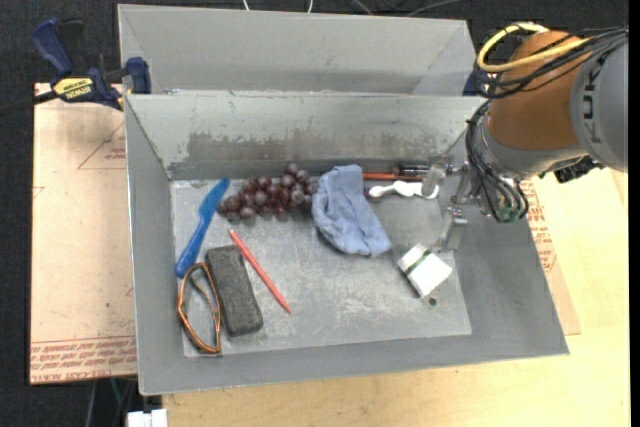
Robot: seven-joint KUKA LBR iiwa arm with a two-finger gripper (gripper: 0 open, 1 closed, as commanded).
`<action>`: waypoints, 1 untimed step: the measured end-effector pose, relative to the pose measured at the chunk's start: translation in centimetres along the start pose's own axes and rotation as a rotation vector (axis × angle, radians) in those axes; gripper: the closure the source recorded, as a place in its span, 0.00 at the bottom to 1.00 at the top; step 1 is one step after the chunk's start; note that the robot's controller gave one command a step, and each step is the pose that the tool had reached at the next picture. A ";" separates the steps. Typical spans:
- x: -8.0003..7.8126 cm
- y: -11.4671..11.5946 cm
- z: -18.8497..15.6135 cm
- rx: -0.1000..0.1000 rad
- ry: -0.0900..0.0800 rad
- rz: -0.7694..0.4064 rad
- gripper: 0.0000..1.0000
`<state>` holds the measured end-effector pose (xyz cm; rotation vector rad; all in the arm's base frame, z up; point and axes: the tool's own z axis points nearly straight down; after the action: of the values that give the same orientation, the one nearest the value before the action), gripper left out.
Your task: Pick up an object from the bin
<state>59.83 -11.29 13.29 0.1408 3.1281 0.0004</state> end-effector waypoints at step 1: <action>4.2 1.2 5.3 0.000 0.001 -0.019 0.00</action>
Offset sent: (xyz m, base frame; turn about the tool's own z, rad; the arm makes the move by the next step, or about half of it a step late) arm -0.0225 0.0486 -0.0611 0.1939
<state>55.79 -9.67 7.93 0.1112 3.1300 0.0007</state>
